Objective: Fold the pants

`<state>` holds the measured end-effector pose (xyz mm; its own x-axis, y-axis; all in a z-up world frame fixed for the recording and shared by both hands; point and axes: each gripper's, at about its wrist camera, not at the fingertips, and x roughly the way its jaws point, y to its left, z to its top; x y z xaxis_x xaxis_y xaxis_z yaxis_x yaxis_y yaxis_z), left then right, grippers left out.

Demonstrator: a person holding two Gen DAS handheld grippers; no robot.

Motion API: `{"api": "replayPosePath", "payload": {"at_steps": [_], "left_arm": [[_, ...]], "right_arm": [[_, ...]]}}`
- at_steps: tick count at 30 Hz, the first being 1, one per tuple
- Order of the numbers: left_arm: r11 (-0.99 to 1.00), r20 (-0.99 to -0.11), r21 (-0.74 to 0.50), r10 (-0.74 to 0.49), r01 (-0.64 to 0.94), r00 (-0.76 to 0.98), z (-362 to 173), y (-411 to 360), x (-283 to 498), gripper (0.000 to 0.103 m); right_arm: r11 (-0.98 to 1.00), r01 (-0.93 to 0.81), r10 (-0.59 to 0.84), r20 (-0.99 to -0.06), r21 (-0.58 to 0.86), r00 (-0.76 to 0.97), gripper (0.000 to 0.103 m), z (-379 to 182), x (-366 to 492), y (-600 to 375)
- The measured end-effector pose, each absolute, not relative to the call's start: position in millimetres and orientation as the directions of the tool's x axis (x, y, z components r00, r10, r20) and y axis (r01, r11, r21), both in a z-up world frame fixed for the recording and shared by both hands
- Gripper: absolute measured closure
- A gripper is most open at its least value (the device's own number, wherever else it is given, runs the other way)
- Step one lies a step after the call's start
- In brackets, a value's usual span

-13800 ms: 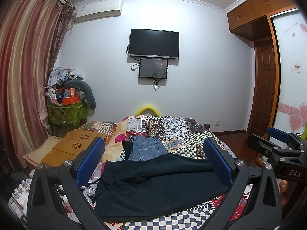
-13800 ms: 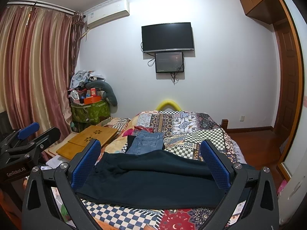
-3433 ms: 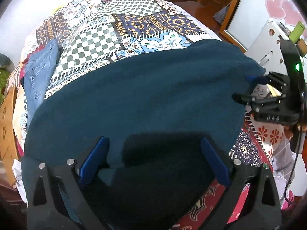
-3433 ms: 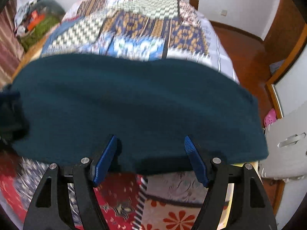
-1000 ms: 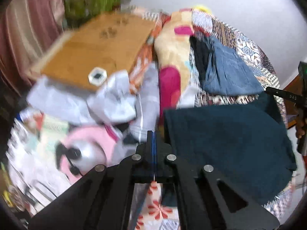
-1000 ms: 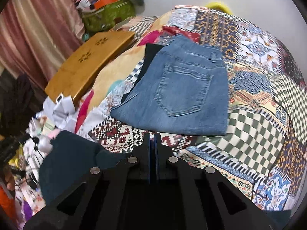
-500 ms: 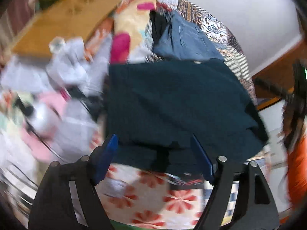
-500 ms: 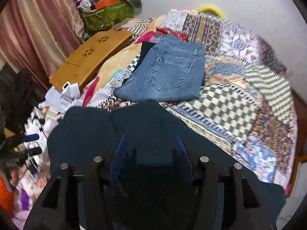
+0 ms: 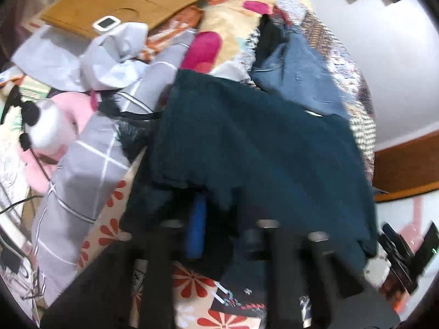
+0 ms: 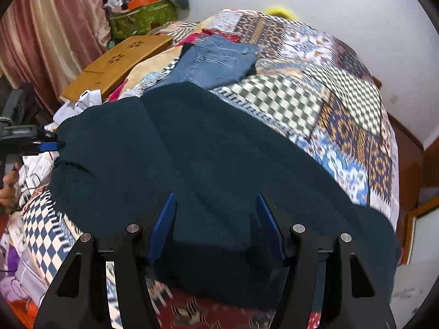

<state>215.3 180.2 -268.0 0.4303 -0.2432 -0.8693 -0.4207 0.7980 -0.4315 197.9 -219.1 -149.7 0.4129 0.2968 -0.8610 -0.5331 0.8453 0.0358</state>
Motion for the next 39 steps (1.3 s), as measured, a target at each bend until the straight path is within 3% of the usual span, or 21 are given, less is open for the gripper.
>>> {"api": "replayPosePath", "payload": {"at_steps": [4, 11, 14, 19, 24, 28, 33, 35, 39], "left_arm": [[0.87, -0.856, -0.321, -0.097, -0.374, 0.508, -234.4, 162.6, 202.3, 0.091], [0.93, -0.771, -0.233, 0.002, -0.285, 0.637, -157.1, 170.1, 167.2, 0.091], [0.921, -0.798, -0.276, -0.06, -0.275, 0.599, -169.0, 184.1, 160.1, 0.091], [0.937, -0.897, -0.211, -0.072, -0.278, 0.436, -238.3, 176.8, 158.9, 0.091], [0.935, -0.916, -0.216, -0.093, -0.283, 0.391, -273.4, 172.2, 152.2, 0.08], [0.957, -0.918, -0.104, 0.012, -0.27, 0.395, -257.6, 169.1, 148.4, 0.056], [0.971, -0.893, -0.045, 0.067, -0.236, 0.444, -226.0, 166.2, 147.5, 0.05], [0.974, -0.879, -0.038, 0.073, -0.222, 0.471, -213.0, 161.4, 149.5, 0.041], [0.99, -0.845, -0.003, 0.073, -0.141, 0.53, -183.7, 131.5, 168.2, 0.034]], "right_arm": [[0.836, -0.546, 0.323, -0.852, 0.053, 0.413, 0.046, -146.1, 185.7, -223.6], [0.816, -0.574, 0.339, -0.862, 0.07, 0.376, 0.046, -155.9, 172.0, -222.1], [0.817, -0.569, 0.355, -0.857, 0.091, 0.373, 0.046, -156.5, 167.7, -223.3], [0.834, -0.543, 0.348, -0.858, 0.099, 0.378, 0.046, -156.1, 167.6, -226.0], [0.87, -0.48, 0.331, -0.856, 0.114, 0.396, 0.046, -156.0, 180.2, -233.8], [0.904, -0.405, 0.3, -0.879, 0.137, 0.37, 0.046, -175.7, 191.3, -242.7], [0.904, -0.389, 0.329, -0.869, 0.177, 0.369, 0.038, -188.6, 178.6, -253.0], [0.898, -0.395, 0.343, -0.869, 0.192, 0.357, 0.037, -185.7, 175.2, -257.8], [0.896, -0.386, 0.366, -0.86, 0.221, 0.357, 0.033, -178.6, 170.4, -273.6]]}}
